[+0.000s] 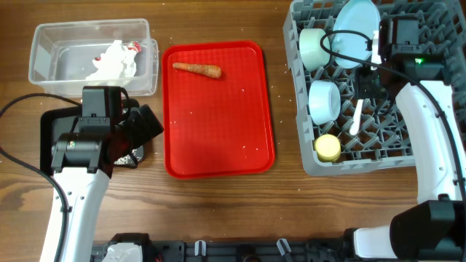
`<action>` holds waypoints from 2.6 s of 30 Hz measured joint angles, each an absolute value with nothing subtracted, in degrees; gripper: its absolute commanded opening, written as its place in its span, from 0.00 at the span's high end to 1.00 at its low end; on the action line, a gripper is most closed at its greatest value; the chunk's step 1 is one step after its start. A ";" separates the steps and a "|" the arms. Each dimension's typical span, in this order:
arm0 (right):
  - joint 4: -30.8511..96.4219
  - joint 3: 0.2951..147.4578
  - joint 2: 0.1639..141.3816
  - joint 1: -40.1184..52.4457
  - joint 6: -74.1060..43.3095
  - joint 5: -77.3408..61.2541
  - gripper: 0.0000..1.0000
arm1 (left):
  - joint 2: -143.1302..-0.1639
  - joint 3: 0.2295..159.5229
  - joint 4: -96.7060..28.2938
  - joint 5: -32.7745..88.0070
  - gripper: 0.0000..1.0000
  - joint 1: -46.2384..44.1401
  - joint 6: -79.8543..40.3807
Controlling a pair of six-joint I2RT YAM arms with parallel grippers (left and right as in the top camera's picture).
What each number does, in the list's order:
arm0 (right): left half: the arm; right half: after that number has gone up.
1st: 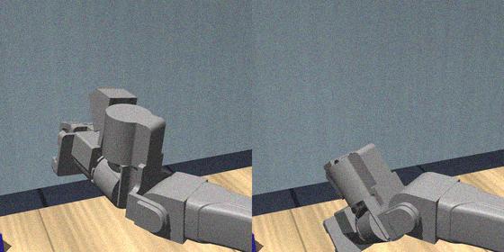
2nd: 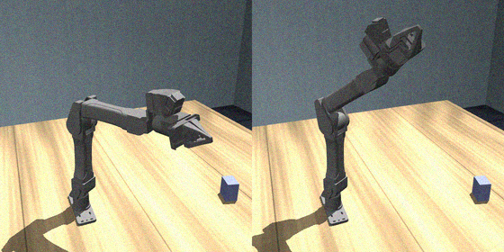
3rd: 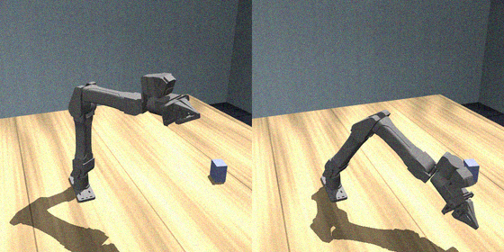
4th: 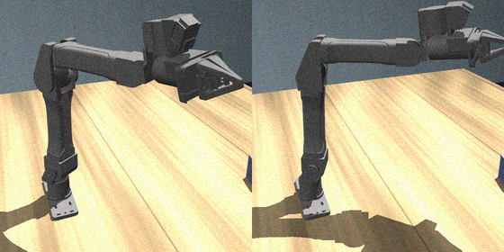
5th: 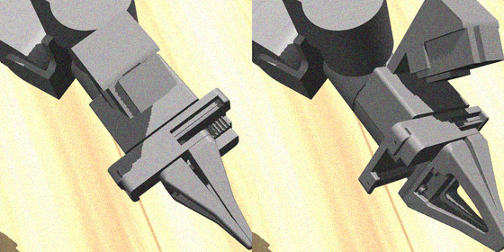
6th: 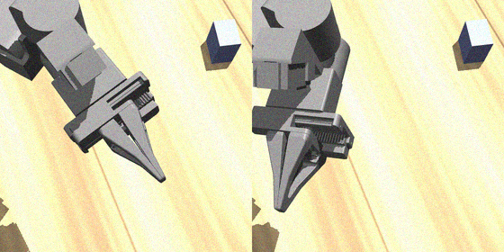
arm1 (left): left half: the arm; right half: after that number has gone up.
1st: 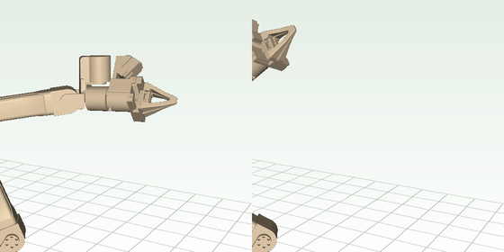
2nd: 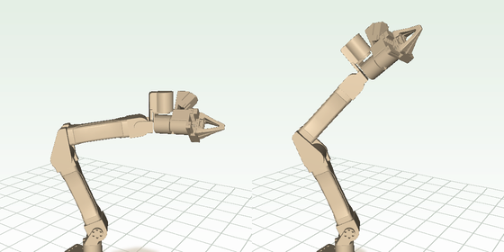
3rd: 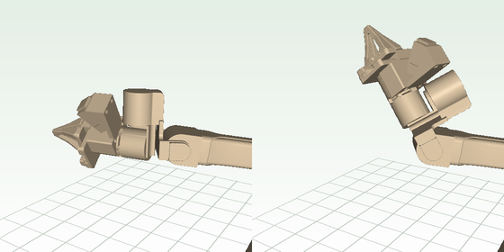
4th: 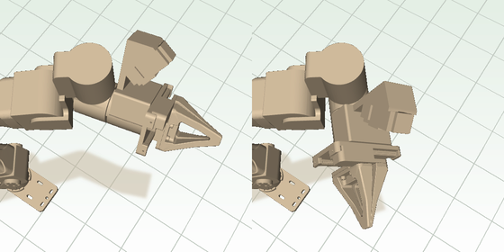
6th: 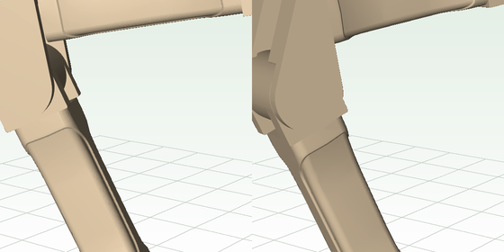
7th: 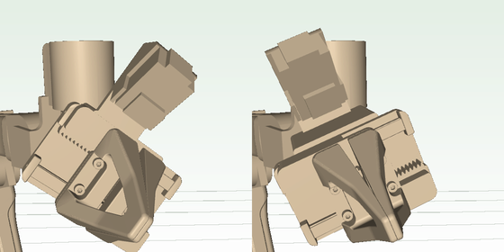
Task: Sort waste into correct bins and load items into the dishwasher rack
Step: 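Carry the spoon right and drop it into the rack, then reach the left gripper to the carrot and grasp it, then carry the carrot left and drop it on the black tray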
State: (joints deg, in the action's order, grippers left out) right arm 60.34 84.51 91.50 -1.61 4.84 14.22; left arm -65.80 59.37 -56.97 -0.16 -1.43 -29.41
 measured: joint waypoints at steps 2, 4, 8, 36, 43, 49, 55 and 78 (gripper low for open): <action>60.40 84.51 91.53 -1.61 4.84 13.96 0.21 | -65.80 59.37 -56.97 -0.16 0.00 -1.43 -29.41; 60.45 84.51 91.53 -1.61 4.73 12.47 0.21 | -65.80 59.37 -56.97 -0.16 0.00 -1.43 -29.41; 60.45 84.71 91.50 -0.40 3.25 3.79 0.21 | -65.80 59.37 -56.97 -0.16 0.00 -1.43 -29.41; 63.20 89.58 82.00 -12.05 -13.21 -5.15 0.04 | -91.59 76.60 -24.86 8.23 0.08 -12.60 -41.23; 65.82 89.62 82.00 -12.05 -13.21 -5.15 0.03 | -117.67 108.47 -42.44 2.44 0.27 -16.01 -50.92; 66.87 89.23 82.00 -12.05 -13.21 -5.13 0.02 | -126.13 110.39 -46.92 -0.16 0.37 -15.90 -62.41; 66.96 88.03 82.00 -12.05 -12.75 -4.86 0.02 | -131.74 110.43 -46.39 -0.64 0.47 -15.92 -66.50; 67.24 87.70 82.00 -12.05 -11.68 -3.77 0.02 | -136.20 112.81 -58.37 3.01 0.96 -15.86 -51.13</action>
State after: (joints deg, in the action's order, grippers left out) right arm 67.24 87.70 82.00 -12.05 -11.68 -3.77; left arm -136.20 112.81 -58.37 3.01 -15.86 -51.13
